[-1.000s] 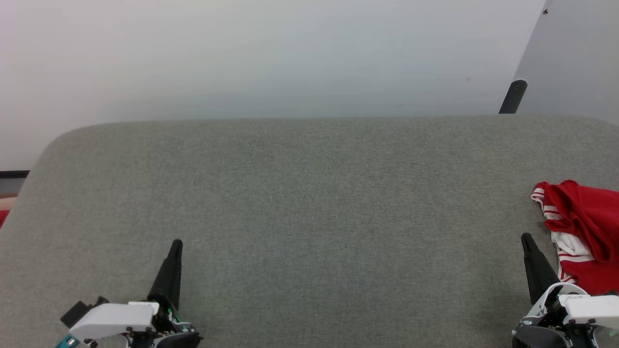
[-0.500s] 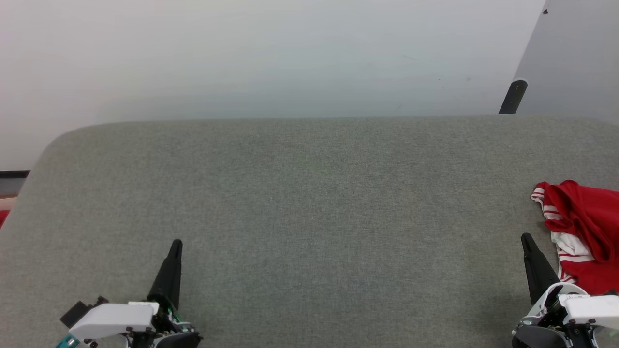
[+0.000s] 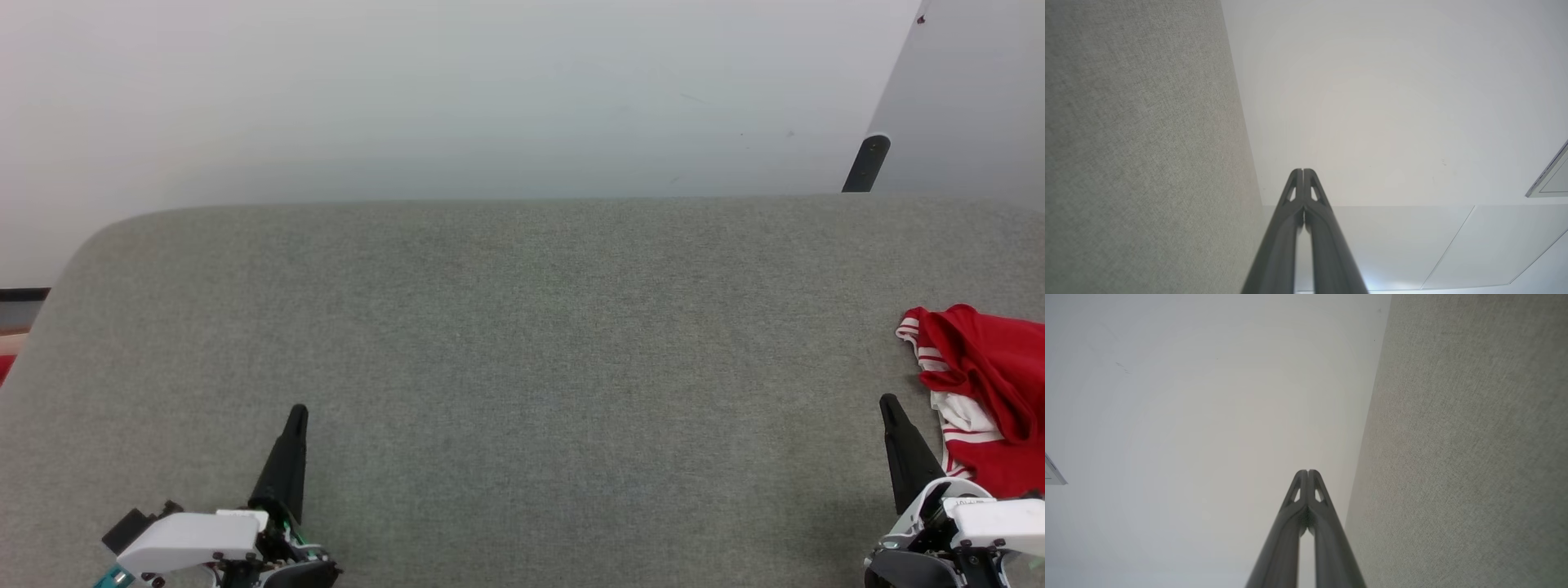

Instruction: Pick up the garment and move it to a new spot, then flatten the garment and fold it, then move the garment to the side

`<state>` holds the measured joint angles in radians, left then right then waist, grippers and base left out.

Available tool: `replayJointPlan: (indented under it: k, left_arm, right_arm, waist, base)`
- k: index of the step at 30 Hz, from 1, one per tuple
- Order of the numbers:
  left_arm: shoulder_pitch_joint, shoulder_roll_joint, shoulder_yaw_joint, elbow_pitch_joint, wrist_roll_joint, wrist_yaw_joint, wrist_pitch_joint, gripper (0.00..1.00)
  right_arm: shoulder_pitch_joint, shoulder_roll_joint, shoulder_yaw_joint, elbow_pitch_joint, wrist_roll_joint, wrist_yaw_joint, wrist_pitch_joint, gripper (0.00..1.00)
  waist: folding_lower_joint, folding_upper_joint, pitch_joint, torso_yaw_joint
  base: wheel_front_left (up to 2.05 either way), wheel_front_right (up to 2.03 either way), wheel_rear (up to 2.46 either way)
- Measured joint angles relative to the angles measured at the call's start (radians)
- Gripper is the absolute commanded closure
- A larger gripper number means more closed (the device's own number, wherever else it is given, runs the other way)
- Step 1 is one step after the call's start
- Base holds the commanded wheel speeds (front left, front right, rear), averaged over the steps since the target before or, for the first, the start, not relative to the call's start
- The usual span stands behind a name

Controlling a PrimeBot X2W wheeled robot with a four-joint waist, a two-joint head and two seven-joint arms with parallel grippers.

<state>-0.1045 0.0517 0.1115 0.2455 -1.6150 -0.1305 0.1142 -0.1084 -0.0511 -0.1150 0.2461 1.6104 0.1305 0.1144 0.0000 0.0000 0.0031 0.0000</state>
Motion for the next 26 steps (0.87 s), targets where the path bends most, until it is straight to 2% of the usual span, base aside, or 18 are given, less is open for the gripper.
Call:
replayJointPlan:
  k: [26]
  left_arm:
    - [0.000, -0.001, 0.001, 0.000, 0.000, 0.000, 0.000, 1.00]
  right_arm:
    - [0.000, 0.000, 0.000, 0.000, 0.000, 0.000, 0.000, 1.00]
  waist:
    - [0.0000, 0.0000, 0.000, 0.000]
  base:
    - [0.00, 0.00, 0.00]
